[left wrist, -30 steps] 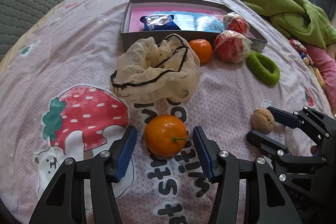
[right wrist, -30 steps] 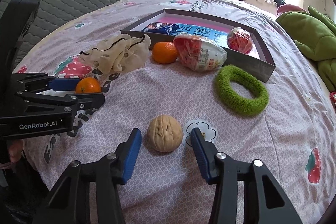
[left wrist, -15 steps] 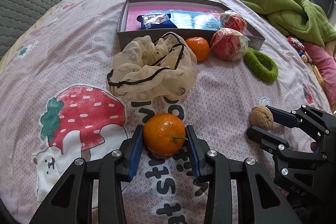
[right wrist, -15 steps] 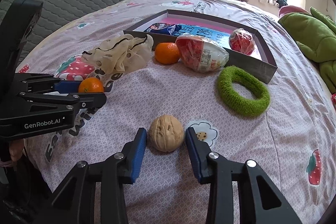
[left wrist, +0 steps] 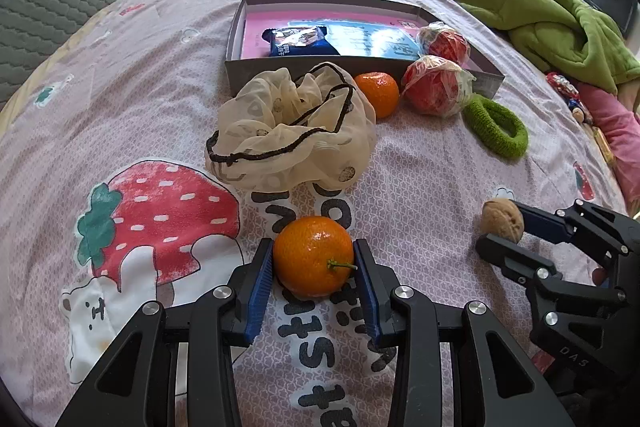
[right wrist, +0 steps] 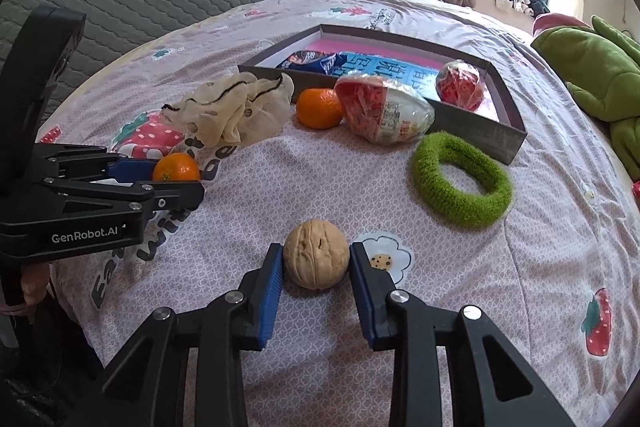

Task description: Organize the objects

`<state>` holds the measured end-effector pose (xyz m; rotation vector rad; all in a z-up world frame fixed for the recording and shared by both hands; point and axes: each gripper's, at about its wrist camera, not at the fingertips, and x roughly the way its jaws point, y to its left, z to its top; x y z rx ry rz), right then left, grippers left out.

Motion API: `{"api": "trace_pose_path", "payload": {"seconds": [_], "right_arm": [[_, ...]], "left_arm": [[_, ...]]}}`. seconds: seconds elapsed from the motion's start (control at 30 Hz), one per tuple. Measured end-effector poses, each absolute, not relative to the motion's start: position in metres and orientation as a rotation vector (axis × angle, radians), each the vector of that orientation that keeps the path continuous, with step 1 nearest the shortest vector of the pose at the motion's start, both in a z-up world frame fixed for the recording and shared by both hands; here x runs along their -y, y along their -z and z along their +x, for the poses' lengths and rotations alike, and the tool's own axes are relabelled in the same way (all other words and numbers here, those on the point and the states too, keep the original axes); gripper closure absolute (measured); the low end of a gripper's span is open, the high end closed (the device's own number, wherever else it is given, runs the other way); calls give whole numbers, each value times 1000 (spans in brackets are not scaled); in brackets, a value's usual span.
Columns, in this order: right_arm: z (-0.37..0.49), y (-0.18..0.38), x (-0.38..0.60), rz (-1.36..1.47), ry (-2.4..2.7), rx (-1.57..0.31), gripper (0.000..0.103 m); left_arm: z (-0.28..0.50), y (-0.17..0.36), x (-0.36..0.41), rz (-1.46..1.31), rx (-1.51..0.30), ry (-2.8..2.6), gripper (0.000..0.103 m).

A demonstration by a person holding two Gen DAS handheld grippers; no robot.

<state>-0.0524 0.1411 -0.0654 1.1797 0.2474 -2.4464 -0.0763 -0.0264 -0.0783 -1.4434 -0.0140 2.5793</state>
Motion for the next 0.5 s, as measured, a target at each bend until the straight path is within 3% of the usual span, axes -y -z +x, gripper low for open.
{"api": "trace_pose_path", "payload": {"seconds": [0.5], "right_arm": [[-49, 51, -146, 1130, 2470, -214, 70]], "left_arm": [[-68, 66, 21, -1414, 17, -2586, 63]]}}
